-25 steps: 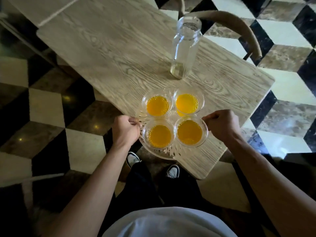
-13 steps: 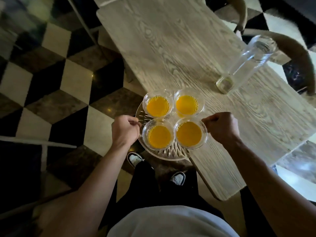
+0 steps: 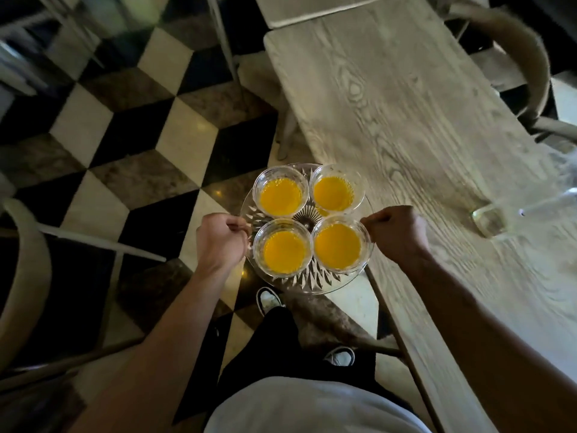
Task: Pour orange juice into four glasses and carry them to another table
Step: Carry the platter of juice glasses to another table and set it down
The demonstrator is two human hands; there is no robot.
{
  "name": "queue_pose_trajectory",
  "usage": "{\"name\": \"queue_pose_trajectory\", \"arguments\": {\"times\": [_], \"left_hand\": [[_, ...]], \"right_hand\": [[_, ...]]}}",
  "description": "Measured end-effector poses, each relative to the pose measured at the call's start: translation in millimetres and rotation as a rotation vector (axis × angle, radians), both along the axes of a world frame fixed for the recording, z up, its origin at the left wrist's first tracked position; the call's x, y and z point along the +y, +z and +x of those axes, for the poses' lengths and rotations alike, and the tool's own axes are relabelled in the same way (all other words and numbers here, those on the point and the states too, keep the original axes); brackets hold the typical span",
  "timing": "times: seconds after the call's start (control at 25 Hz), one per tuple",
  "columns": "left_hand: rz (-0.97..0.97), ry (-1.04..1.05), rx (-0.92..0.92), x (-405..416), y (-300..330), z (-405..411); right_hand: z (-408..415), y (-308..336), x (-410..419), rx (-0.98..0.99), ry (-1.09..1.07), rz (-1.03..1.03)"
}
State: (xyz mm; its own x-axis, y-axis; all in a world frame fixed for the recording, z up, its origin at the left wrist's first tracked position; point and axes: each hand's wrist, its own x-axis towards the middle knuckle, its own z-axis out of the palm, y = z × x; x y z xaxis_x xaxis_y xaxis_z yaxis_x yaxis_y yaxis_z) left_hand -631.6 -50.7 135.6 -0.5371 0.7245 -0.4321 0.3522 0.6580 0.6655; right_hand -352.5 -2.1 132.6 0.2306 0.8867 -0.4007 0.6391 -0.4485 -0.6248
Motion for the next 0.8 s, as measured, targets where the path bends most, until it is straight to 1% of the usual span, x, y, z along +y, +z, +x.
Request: {"name": "queue_pose_trajectory", "arguments": {"times": [0.32,0.48,0.64,0.8], "left_hand": [[0.044,0.105,-0.002,34,-5,-91],[0.035,0.143,0.046,49,-5,-128],[-0.006,0.191,0.013,62,-13,-165],[-0.001,0.239,-0.029,78,-20,-194]], "right_hand": [[-92,-6,66,-0.065,0.122,0.026],[-134,-8,92,-0.063,0.168,0.019],[-168,-7,114,-0.040,0.205,0.012],[-199,-7,142,-0.040,0.275,0.009]]}}
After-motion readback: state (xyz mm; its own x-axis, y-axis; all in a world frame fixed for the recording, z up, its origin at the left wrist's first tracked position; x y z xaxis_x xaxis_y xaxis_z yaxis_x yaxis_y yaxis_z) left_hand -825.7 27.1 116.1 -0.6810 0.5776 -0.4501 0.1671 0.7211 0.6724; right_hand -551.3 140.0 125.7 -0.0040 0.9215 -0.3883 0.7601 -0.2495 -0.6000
